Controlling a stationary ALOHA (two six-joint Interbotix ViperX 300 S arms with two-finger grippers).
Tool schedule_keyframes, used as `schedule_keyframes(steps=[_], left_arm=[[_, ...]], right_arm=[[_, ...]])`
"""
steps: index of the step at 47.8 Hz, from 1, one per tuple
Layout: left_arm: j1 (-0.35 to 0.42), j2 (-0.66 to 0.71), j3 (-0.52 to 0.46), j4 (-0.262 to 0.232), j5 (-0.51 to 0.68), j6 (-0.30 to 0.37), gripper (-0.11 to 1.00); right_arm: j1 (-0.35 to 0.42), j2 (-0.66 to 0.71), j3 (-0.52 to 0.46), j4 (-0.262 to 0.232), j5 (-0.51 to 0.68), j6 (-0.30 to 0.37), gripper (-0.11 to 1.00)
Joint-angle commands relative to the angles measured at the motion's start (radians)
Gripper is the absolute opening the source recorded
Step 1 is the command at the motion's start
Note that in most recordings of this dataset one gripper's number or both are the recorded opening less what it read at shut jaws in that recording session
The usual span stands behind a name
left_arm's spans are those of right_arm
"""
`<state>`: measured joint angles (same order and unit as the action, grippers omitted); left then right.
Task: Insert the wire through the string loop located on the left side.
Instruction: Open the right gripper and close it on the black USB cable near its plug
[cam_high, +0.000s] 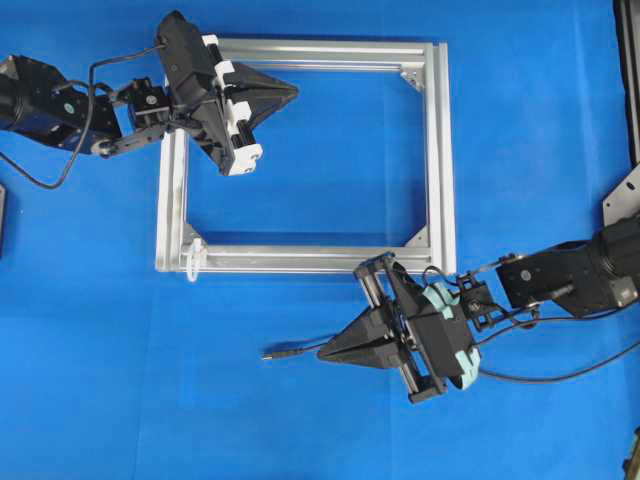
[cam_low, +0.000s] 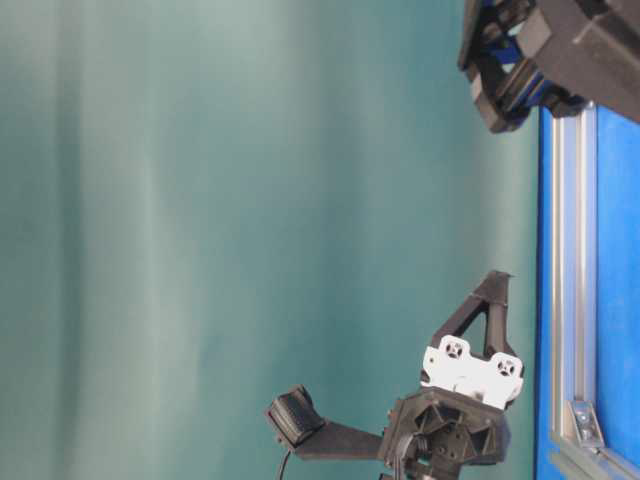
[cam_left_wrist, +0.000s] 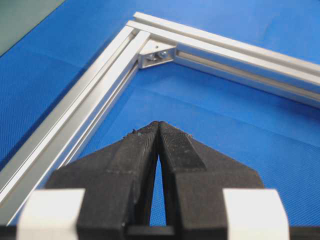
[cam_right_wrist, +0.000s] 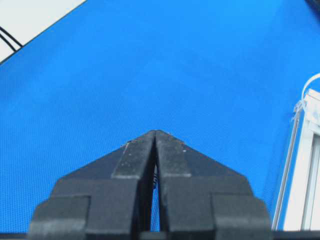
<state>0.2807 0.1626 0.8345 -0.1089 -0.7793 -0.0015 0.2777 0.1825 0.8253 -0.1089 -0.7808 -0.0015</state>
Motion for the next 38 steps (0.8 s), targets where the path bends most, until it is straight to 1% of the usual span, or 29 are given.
schedule_keyframes(steps=[1,6,11,24,26,28,31,34,38], left_arm=[[-0.011,-0.052,-0.008,0.020,0.020,0.003,0.00],[-0.011,-0.058,-0.008,0.020,0.032,0.003,0.00],[-0.011,-0.058,-0.006,0.020,0.034,0.002,0.00],[-0.011,-0.060,-0.008,0.020,0.034,0.000,0.00],[-0.011,-0.060,-0.006,0.020,0.034,0.000,0.00],[-0.011,-0.058,-0.006,0.020,0.034,0.000,0.00],[-0.011,-0.058,-0.008,0.018,0.034,0.000,0.00],[-0.011,-0.058,-0.008,0.020,0.034,0.000,0.00],[-0.011,-0.058,-0.008,0.020,0.034,0.000,0.00]], right_arm=[[0.012,-0.064,-0.005,0.002,-0.005,0.009,0.01],[0.015,-0.080,-0.005,0.002,0.034,0.023,-0.02],[0.014,-0.087,-0.002,0.002,0.054,0.035,-0.02],[0.014,-0.087,0.000,0.000,0.058,0.061,-0.01],[0.012,-0.087,0.000,0.000,0.058,0.067,0.00],[0.014,-0.087,0.000,0.002,0.058,0.074,0.05],[0.014,-0.087,0.002,0.002,0.060,0.083,0.17],[0.012,-0.087,0.002,0.003,0.063,0.095,0.35],[0.014,-0.087,0.003,0.014,0.071,0.104,0.61]])
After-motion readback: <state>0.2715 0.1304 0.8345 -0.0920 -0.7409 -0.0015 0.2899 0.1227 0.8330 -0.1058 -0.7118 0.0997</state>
